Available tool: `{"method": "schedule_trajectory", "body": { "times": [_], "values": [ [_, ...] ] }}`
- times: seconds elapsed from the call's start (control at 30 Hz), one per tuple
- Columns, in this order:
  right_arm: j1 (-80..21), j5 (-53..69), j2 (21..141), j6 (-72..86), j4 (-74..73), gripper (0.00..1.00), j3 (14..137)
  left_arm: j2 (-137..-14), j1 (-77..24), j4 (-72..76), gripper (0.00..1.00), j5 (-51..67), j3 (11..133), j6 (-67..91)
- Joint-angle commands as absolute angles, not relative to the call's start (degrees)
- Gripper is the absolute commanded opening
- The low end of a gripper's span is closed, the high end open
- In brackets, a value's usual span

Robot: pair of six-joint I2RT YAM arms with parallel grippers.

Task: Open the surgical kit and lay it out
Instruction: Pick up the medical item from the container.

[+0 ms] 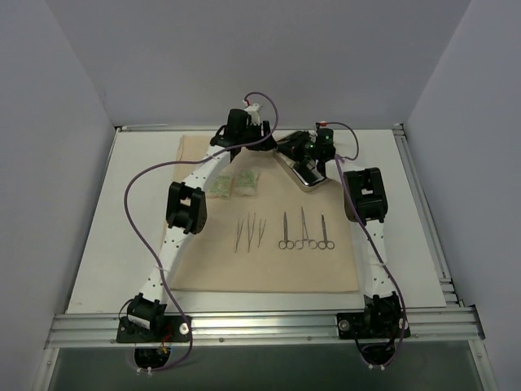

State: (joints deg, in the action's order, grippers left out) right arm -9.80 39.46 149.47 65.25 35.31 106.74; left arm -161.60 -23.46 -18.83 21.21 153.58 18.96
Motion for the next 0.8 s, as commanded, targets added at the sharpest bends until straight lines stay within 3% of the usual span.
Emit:
{"method": "schedule_trajectory", "body": {
  "times": [0.0, 0.5, 0.77],
  "values": [
    [-9.23, 40.69, 151.96, 66.71, 27.78, 0.06, 106.52, -162.60, -23.64, -14.42, 0.65, 19.95, 155.92, 21.44],
    [-9.05, 41.04, 152.05, 66.09, 27.33, 0.06, 106.52, -164.09, -23.47, -8.53, 0.57, 21.71, 156.71, 26.63],
    [-8.79, 40.96, 152.49, 66.18, 27.25, 0.06, 106.70, -164.36, -23.38, -8.17, 0.45, 22.50, 157.06, 27.60]
  ]
}}
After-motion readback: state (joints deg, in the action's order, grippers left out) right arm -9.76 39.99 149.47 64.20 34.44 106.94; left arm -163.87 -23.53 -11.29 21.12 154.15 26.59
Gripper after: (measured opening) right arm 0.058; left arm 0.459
